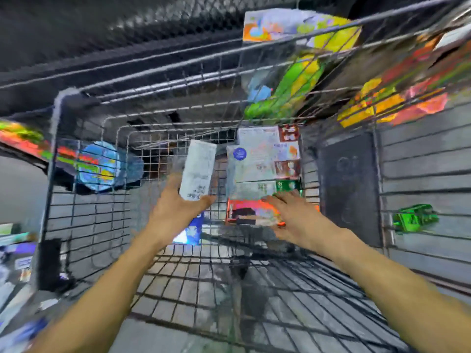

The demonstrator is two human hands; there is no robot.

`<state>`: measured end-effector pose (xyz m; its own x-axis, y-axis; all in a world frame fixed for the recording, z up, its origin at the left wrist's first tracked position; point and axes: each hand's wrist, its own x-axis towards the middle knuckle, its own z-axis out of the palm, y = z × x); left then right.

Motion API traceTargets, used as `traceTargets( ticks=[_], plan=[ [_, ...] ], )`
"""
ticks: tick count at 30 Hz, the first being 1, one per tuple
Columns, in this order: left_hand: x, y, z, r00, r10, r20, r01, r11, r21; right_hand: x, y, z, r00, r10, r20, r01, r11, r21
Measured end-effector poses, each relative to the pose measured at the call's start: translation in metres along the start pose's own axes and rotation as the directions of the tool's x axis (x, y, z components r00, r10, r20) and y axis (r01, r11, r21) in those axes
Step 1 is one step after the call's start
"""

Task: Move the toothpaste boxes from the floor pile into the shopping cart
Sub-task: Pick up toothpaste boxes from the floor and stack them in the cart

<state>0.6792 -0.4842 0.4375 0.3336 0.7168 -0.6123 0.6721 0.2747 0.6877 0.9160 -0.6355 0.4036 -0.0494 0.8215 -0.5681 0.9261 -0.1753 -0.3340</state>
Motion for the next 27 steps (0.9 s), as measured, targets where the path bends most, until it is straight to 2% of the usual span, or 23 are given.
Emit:
traceTargets(
  ticks=[3, 6, 12, 17, 24, 27],
  plan=[
    [0.026, -0.024, 0.005, 0.999, -0.003, 0.053, 0.0, 0.999, 0.053, 0.029, 0.007, 0.027, 1.0, -0.008, -0.001, 0.008, 0.999, -0.033],
    [0.041, -0.041, 0.012, 0.995, -0.002, 0.096, -0.002, 0.999, 0.035, 0.044, 0.014, 0.048, 0.999, -0.029, -0.037, 0.027, 0.998, -0.048],
    [0.054, -0.057, 0.02, 0.99, 0.002, 0.144, -0.003, 1.0, 0.005, 0.046, 0.031, 0.087, 0.992, -0.041, -0.118, 0.044, 0.999, 0.022],
    [0.056, -0.059, 0.027, 0.986, 0.029, 0.167, -0.032, 0.999, 0.014, 0.043, 0.029, 0.092, 0.987, -0.105, -0.124, 0.094, 0.992, -0.084],
    [0.057, -0.065, 0.031, 0.982, 0.035, 0.185, -0.034, 0.999, -0.011, 0.048, 0.028, 0.093, 0.983, -0.009, -0.184, -0.033, 0.974, -0.225],
    [0.058, -0.069, 0.032, 0.984, 0.029, 0.174, -0.027, 1.0, -0.013, 0.052, 0.035, 0.094, 0.973, 0.025, -0.228, -0.079, 0.97, -0.229]
  ],
)
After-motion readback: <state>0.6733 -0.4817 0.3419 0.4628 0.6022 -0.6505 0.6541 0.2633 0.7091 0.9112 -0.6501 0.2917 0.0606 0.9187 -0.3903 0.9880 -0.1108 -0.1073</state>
